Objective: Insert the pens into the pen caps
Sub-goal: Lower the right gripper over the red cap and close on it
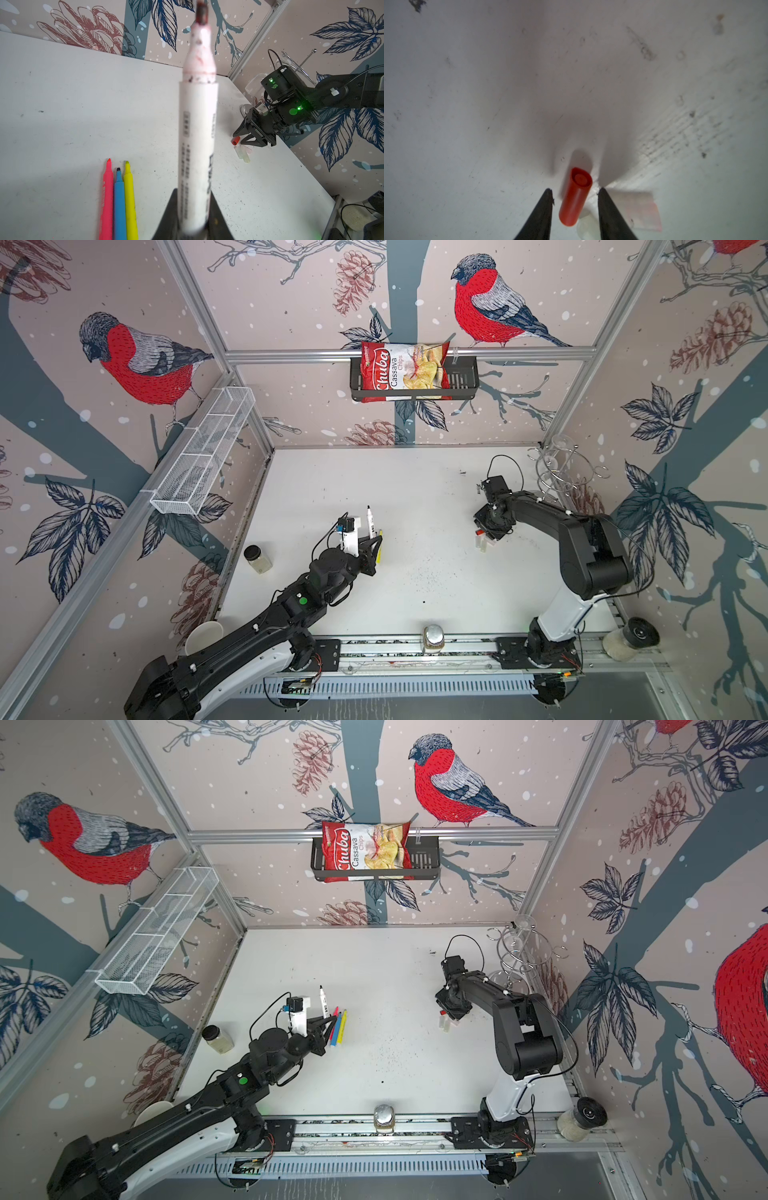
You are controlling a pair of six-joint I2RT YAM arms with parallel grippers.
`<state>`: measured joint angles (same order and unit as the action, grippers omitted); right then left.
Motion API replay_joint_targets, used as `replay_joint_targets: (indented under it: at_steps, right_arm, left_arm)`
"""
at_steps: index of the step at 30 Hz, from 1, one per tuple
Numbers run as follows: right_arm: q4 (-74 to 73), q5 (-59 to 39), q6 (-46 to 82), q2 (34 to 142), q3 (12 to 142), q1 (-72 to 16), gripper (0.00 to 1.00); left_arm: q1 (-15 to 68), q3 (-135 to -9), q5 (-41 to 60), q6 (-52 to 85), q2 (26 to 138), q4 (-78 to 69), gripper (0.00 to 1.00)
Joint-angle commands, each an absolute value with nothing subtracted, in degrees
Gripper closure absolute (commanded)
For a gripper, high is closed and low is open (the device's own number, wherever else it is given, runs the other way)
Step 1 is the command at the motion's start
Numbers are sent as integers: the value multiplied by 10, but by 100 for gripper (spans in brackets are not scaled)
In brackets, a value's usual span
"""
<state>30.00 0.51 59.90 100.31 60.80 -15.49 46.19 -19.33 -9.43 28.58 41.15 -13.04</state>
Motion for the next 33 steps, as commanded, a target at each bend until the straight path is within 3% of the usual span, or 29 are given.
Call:
replay_joint_targets:
  at_steps: [1,18,33]
  right_arm:
    - [298,9,595,1008,611,-156,61]
    - [323,32,583,1038,639,-157,62]
    - [344,29,559,1071,657,-166,69]
  left_arm:
    - [461,-199,-102,280,410,-136,100]
    - [461,-198,-116,276,392,-125,100]
    - [461,-185,-142,280,353,-102,100]
